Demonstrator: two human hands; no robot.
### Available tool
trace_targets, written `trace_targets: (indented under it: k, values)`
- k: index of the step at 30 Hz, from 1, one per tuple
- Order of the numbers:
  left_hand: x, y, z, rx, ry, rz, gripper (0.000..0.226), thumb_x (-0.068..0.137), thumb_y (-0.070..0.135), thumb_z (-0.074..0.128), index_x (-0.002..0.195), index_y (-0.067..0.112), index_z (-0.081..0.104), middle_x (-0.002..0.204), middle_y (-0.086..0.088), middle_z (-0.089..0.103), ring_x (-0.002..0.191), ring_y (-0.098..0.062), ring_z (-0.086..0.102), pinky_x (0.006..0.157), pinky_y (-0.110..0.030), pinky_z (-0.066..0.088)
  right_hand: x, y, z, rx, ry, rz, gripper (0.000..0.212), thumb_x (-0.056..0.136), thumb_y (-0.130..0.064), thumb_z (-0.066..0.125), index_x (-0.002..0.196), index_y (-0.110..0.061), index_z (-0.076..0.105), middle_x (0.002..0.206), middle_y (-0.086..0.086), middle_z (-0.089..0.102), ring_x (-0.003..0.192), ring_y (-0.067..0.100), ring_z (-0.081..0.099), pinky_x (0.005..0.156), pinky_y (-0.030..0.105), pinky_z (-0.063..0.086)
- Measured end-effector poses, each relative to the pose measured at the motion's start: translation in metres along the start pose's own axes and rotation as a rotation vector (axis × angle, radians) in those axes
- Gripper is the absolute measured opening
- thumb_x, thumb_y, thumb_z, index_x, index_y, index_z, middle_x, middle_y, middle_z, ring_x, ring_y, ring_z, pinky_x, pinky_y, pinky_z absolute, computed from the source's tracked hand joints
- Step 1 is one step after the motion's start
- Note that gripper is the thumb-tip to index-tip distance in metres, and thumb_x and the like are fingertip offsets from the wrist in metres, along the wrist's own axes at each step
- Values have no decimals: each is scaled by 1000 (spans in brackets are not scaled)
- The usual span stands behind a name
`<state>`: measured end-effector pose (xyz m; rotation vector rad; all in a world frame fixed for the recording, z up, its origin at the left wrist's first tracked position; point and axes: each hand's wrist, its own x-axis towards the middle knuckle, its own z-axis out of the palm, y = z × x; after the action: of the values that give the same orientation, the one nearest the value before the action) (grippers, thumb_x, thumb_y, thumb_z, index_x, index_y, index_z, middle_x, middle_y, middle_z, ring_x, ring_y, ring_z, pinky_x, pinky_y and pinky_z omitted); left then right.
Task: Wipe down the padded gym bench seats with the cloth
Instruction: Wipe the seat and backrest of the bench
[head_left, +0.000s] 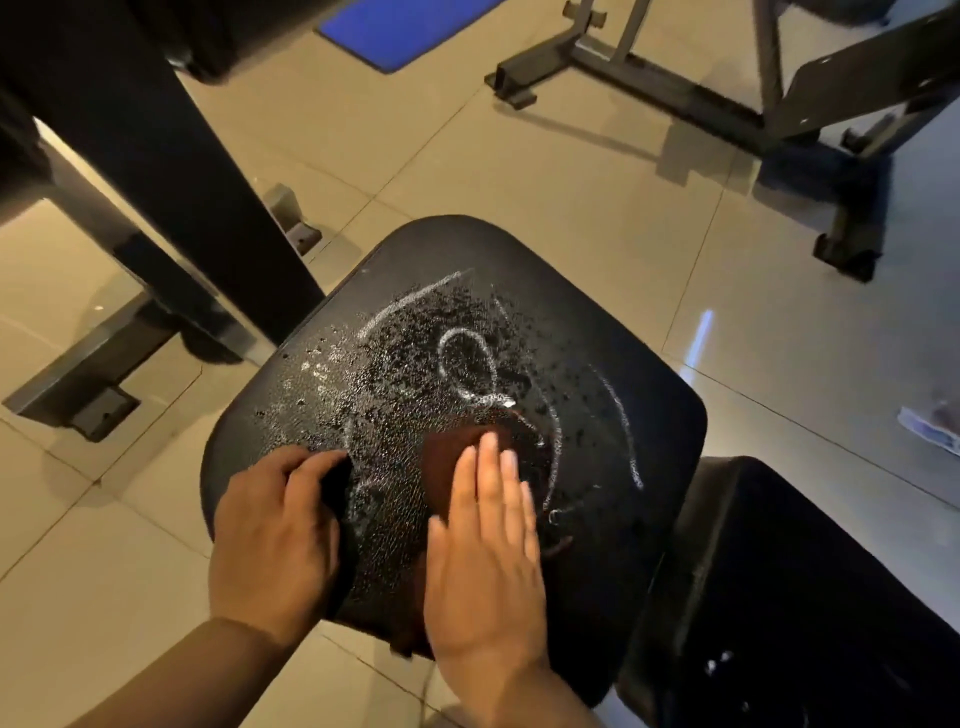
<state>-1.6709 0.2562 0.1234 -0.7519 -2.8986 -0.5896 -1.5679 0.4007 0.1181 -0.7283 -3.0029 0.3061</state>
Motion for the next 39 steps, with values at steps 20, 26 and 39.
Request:
trace_targets:
  k: [20, 26, 39]
  values:
    - [-1, 4, 14, -21, 256, -2, 34, 82, 15, 58, 115, 15, 65, 109, -8, 56, 99, -29, 48, 84, -39, 38, 18, 38, -23, 89, -17, 8, 65, 102, -43, -4, 159, -14, -14, 164, 1, -27, 149, 14, -29, 122, 32, -16]
    - [-6, 5, 14, -48, 269, -37, 35, 79, 13, 62, 114, 14, 66, 109, -7, 57, 101, -20, 44, 84, -28, 32, -6, -11, -7, 56, -34, -345, 59, 107, -41, 11, 160, -23, -8, 166, -4, -18, 151, 12, -20, 120, 33, -10]
    - [-9, 0, 17, -230, 403, -135, 49, 73, -6, 65, 117, 16, 64, 112, -2, 56, 106, -17, 45, 90, -25, 33, 1, -32, -12, 22, -174, -433, 66, 101, -47, 5, 158, -25, -19, 163, -9, -30, 148, 6, -29, 118, 26, -18]
